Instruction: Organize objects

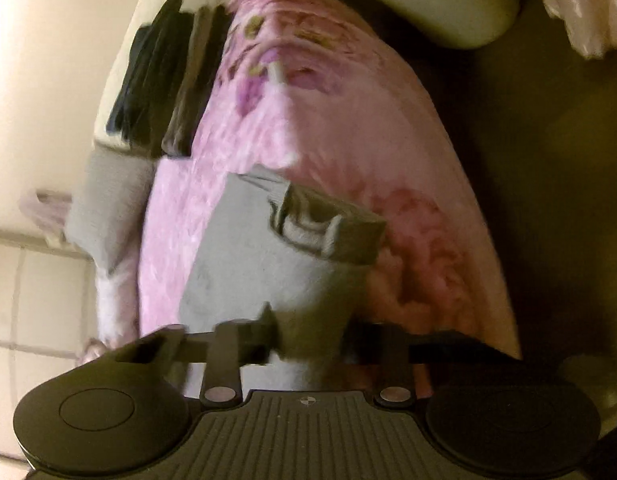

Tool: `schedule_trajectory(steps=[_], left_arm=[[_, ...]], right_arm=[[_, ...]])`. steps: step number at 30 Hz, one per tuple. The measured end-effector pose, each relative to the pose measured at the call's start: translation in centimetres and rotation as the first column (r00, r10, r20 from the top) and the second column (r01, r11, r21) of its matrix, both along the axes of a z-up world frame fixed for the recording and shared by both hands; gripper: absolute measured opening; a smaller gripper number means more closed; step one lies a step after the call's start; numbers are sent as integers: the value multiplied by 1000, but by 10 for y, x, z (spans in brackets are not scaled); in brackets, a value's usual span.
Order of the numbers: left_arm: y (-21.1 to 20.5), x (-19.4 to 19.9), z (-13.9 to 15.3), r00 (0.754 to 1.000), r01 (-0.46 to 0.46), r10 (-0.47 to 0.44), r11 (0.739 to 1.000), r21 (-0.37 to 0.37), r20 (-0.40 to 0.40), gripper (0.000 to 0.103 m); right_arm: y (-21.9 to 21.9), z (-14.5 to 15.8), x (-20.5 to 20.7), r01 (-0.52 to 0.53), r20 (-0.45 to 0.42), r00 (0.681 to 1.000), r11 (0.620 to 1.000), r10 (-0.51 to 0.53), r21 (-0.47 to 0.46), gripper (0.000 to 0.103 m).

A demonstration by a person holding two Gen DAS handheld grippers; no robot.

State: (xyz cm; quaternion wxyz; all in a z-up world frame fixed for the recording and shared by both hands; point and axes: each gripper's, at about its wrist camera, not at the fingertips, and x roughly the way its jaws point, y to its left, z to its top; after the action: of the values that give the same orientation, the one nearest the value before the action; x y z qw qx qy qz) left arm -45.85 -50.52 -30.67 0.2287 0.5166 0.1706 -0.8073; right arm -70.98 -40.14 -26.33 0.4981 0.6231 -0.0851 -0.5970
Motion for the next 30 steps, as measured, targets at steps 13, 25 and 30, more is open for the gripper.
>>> schedule_trajectory(steps=[13, 25, 30], left_arm=[[29, 10, 24, 913, -373, 378, 926, 61, -152, 30], [17, -54, 31, 914, -377, 370, 926, -12, -166, 30], [-20, -50, 32, 923, -369, 357, 928, -61, -144, 30]], right_arm=[[-181, 195, 68, -728, -436, 673, 639, 597, -249, 14], [-292, 42, -75, -453, -353, 847, 887, 399, -86, 44], [-235, 52, -55, -526, -366, 810, 843, 458, -111, 46]])
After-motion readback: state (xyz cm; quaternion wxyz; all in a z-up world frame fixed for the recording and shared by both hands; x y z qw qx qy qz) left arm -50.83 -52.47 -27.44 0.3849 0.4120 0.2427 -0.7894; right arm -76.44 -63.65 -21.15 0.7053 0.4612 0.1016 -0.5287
